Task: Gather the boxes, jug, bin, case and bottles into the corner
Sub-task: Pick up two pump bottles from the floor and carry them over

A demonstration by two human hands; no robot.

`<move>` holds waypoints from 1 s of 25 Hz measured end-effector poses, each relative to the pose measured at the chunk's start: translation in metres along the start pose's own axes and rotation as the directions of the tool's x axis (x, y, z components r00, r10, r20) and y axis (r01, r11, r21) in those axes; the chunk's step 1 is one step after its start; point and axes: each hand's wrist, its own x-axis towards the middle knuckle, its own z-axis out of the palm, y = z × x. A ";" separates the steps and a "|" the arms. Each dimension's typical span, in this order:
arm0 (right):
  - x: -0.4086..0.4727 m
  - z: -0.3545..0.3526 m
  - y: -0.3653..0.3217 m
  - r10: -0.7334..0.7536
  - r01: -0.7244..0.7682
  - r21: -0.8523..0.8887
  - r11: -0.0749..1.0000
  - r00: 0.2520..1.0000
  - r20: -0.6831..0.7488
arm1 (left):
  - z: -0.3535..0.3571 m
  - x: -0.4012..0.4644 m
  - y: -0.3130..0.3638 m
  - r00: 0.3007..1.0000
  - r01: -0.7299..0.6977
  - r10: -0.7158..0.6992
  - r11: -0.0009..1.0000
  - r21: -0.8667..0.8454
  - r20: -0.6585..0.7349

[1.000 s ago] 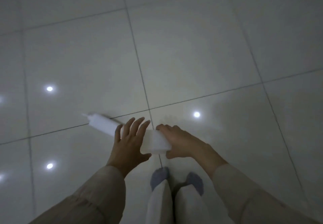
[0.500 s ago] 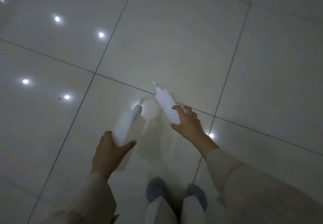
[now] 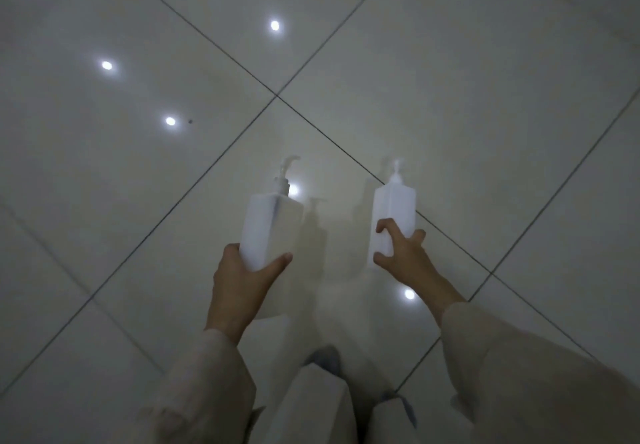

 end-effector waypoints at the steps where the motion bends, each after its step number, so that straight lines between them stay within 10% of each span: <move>1: -0.017 -0.008 -0.017 -0.041 0.040 0.047 0.998 0.999 0.016 | -0.016 -0.012 0.005 1.000 0.011 -0.012 0.999 -0.035 -0.014; 16: -0.371 -0.228 -0.421 -0.728 0.690 0.272 0.671 0.683 0.060 | -0.403 -0.239 0.158 0.930 -0.220 -0.004 0.795 -0.565 -0.367; 25: -0.472 -0.187 -0.633 -0.873 0.795 0.370 0.481 0.399 0.280 | -0.597 -0.265 0.141 0.865 -0.335 -0.123 0.579 -0.743 -0.486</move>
